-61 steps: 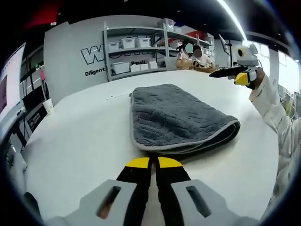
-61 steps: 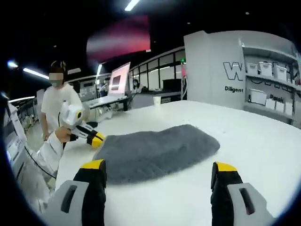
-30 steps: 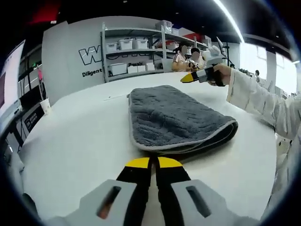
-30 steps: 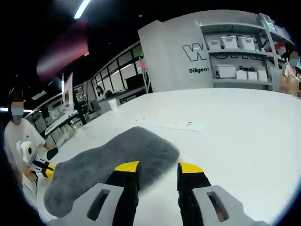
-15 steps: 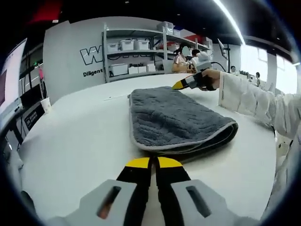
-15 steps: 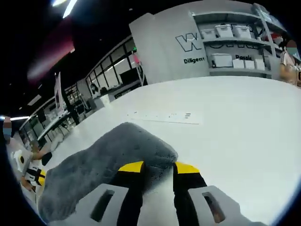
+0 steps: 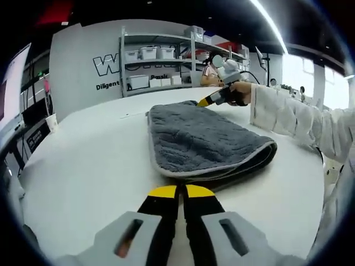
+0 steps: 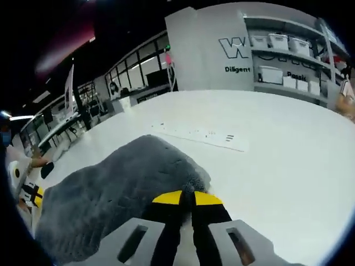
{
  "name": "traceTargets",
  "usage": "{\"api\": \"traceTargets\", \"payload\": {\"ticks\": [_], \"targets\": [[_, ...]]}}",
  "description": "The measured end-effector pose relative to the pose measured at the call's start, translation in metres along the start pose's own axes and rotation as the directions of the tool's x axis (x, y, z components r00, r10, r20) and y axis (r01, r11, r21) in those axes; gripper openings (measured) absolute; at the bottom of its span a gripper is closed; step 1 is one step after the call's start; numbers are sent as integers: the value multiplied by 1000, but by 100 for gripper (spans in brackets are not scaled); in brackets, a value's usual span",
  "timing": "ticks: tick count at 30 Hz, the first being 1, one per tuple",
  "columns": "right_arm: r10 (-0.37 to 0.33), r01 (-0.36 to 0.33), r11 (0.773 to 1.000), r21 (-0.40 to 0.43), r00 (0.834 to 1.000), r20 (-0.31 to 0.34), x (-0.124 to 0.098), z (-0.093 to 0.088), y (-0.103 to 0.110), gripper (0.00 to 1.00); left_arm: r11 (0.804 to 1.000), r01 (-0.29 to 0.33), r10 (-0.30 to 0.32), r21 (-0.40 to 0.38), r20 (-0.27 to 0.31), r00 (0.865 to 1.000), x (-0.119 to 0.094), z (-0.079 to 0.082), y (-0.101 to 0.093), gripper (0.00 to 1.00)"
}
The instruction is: Open the folded towel by lifting each exposed corner and separating the folded layers until the towel lies flat within the target outline without major curled edges
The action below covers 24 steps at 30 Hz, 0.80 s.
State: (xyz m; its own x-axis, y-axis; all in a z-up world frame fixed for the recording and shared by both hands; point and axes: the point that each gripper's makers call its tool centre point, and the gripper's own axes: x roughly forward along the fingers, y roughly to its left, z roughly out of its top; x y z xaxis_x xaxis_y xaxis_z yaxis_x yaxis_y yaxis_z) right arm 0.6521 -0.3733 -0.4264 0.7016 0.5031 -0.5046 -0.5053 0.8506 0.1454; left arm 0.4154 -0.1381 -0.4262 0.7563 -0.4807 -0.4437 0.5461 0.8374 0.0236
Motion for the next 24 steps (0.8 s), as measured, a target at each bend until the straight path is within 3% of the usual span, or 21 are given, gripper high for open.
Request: {"api": "traceTargets", "payload": {"ticks": [6,17,24], "targets": [[-37,38,995,-91,999,10,10,8,3,0,1000,14,-14,-4,-4,1000,3,-1,-4,3],[-91,91,982,-168,996,10,38,25,5,0,999,44,-44,-13,8,999,11,0,-13,2],[-138,130,956,-265,990,-12,46,28,5,0,999,53,-52,-6,5,999,15,2,-16,2]]}}
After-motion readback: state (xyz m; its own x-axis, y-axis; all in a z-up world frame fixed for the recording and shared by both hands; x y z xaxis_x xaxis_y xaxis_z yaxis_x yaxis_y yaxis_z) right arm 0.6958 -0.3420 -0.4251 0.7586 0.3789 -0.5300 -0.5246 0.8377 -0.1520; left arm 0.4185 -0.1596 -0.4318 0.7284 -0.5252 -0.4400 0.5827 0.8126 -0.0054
